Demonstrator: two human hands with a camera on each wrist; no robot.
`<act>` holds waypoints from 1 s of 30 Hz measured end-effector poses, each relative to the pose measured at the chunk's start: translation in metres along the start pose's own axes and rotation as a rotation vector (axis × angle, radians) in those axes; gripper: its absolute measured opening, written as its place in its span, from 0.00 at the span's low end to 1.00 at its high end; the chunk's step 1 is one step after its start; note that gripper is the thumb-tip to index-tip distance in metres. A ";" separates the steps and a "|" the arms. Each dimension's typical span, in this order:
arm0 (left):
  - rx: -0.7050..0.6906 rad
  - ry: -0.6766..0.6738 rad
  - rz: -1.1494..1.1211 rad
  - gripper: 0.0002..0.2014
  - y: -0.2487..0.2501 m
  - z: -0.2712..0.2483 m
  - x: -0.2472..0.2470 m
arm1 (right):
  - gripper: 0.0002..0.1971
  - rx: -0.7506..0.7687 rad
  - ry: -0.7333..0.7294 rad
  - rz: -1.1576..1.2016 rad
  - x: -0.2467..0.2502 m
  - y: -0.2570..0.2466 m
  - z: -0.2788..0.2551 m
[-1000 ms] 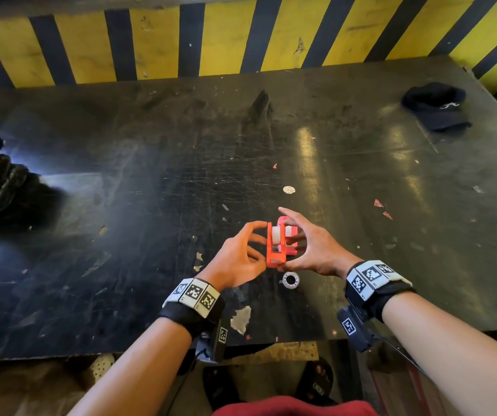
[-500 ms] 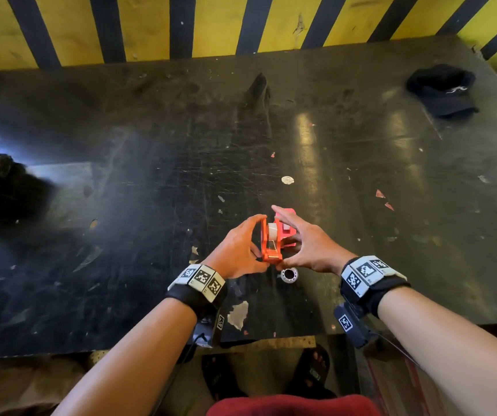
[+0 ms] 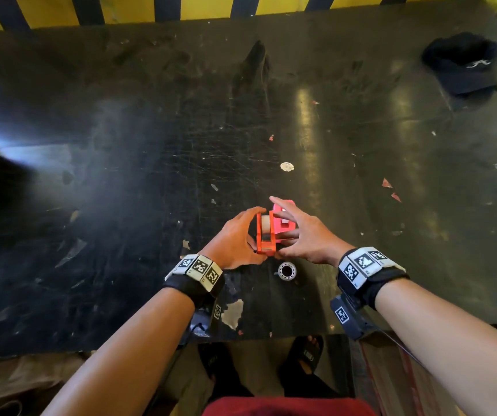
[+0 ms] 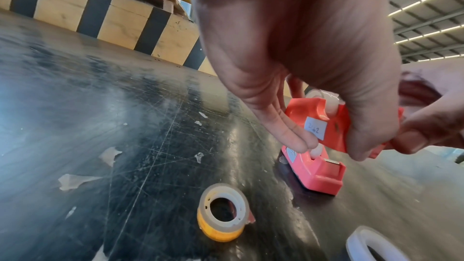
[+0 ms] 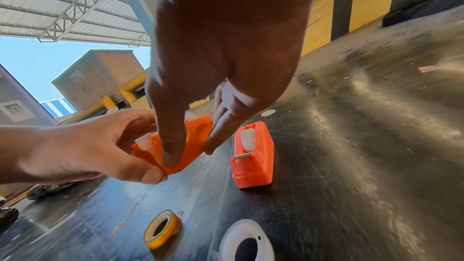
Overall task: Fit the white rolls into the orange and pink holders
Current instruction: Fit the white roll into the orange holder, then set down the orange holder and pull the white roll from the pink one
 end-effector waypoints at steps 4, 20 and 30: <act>-0.011 0.021 0.034 0.53 -0.007 0.009 0.007 | 0.58 -0.005 -0.007 -0.079 0.005 0.001 0.013; 0.122 0.079 0.355 0.51 -0.033 0.056 -0.002 | 0.66 -0.172 0.106 -0.793 0.035 0.049 0.049; 0.185 0.095 0.320 0.61 -0.037 0.054 -0.005 | 0.61 -0.146 0.103 -0.756 0.046 0.050 0.055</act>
Point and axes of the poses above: each hand's wrist, its own z-axis towards the middle knuckle, its own x-axis out of the back of the hand, y = z × x, the point moved 1 cm from there along z, towards the middle knuckle, and after that the axes turned 4 degrees about -y, right-handed, at the moved point
